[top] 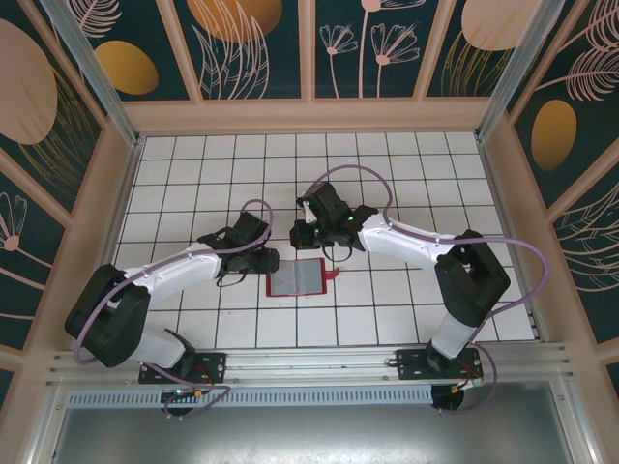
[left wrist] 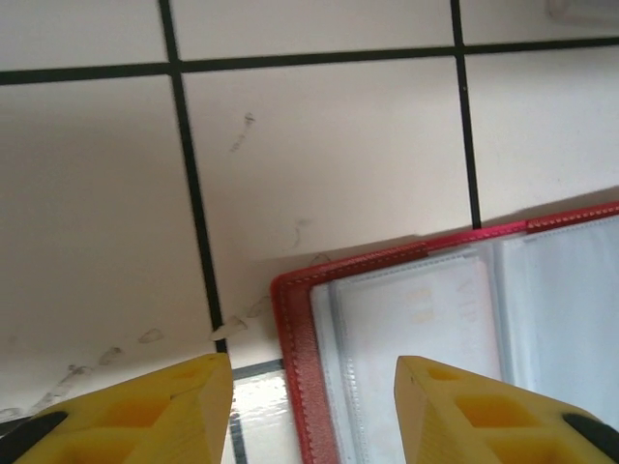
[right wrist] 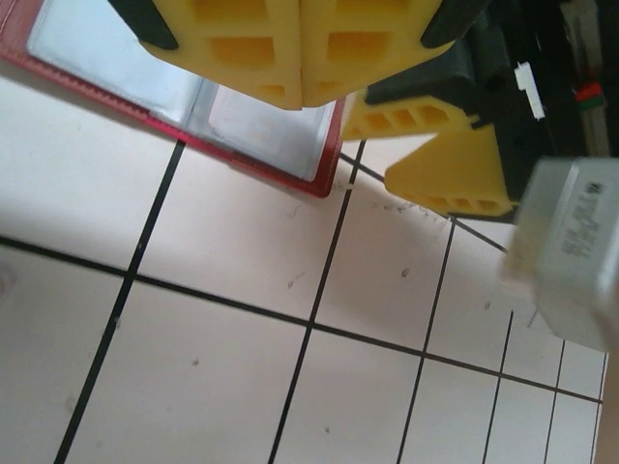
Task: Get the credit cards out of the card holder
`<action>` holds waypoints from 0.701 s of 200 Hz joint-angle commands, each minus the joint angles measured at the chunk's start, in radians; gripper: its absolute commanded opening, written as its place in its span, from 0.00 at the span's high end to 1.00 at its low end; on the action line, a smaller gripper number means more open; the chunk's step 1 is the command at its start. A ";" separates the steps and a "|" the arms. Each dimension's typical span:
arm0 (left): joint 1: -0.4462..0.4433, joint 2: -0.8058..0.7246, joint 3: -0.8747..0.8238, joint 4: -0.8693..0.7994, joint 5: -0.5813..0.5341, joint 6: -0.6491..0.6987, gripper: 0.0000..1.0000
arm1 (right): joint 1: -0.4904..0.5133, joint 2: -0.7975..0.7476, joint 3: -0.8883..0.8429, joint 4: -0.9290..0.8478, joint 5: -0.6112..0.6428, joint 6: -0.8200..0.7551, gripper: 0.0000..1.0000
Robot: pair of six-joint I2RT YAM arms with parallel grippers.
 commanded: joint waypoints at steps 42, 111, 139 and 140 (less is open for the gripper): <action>0.197 -0.123 -0.015 -0.054 -0.023 0.094 0.50 | 0.033 0.004 -0.016 -0.035 -0.046 0.131 0.89; 0.249 -0.149 0.075 -0.152 -0.115 0.190 0.49 | 0.127 0.178 0.127 -0.084 -0.034 0.162 0.79; 0.249 -0.166 0.087 -0.144 -0.233 0.265 0.49 | 0.145 0.237 0.182 -0.106 -0.043 0.159 0.76; 0.248 -0.167 0.087 -0.143 -0.234 0.265 0.49 | 0.146 0.239 0.183 -0.106 -0.045 0.159 0.76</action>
